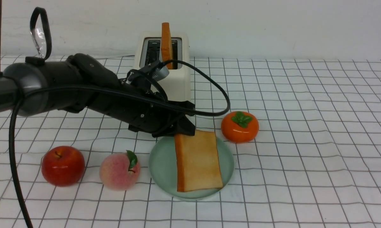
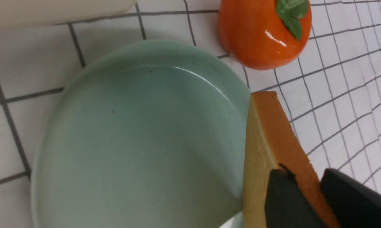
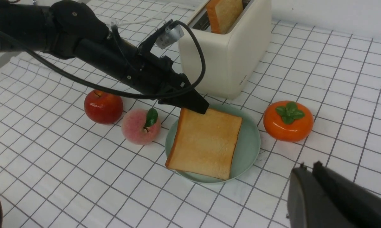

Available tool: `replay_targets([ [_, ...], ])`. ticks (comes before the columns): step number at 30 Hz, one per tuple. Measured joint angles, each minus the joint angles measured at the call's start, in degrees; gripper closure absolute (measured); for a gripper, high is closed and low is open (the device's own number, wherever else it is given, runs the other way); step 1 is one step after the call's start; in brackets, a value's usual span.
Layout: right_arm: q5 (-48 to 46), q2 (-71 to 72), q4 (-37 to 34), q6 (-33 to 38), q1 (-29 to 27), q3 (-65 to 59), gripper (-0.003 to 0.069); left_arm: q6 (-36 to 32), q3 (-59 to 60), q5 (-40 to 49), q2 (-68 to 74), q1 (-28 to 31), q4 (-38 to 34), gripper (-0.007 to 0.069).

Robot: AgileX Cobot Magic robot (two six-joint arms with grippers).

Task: Take toasted bread from bread machine on white checkered table place on plate.
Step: 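Place the slice of bread on the plate with the left gripper, then grasp the toast slice in the toaster and pull it up out of the slot with the right gripper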

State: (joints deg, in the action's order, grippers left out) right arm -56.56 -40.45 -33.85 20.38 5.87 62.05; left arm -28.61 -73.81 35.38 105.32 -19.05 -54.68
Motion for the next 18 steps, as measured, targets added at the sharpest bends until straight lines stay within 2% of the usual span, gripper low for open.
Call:
replay_targets([
  [3, -0.12, 0.00, -0.04, 0.00, 0.00, 0.00, 0.0628, 0.00, 0.00, -0.27, -0.15, 0.00, 1.33, 0.0340],
  [4, -0.12, 0.00, -0.04, 0.07, 0.00, 0.00, 0.0631, 0.00, 0.00, -0.61, -0.56, 0.00, 2.61, 0.0248],
  [6, -0.12, 0.00, -0.04, 0.12, 0.00, 0.00, 0.0633, 0.00, 0.00, -0.74, -1.76, 0.00, 4.54, 0.0134],
  [7, -0.12, 0.00, -0.04, 0.12, 0.00, 0.00, 0.0634, 0.00, 0.00, -0.75, -2.11, 0.00, 5.00, 0.0113],
  [8, -0.12, 0.00, -0.04, 0.12, 0.00, 0.00, 0.0635, 0.00, 0.00, -0.87, -4.13, 0.00, 7.18, 0.0027],
  [9, -0.12, 0.00, -0.04, 0.12, 0.00, 0.00, 0.0634, 0.00, 0.00, -1.00, -5.71, 0.00, 8.71, -0.0009],
  [15, -0.12, 0.00, -0.07, 0.12, 0.00, 0.00, 0.0634, 0.00, 0.00, -1.85, -12.59, 0.00, 14.22, -0.0035],
  [18, -0.12, 0.00, -0.07, 0.12, 0.00, 0.00, 0.0634, 0.40, 0.00, -2.68, -19.00, 0.00, 17.34, 0.0038],
])
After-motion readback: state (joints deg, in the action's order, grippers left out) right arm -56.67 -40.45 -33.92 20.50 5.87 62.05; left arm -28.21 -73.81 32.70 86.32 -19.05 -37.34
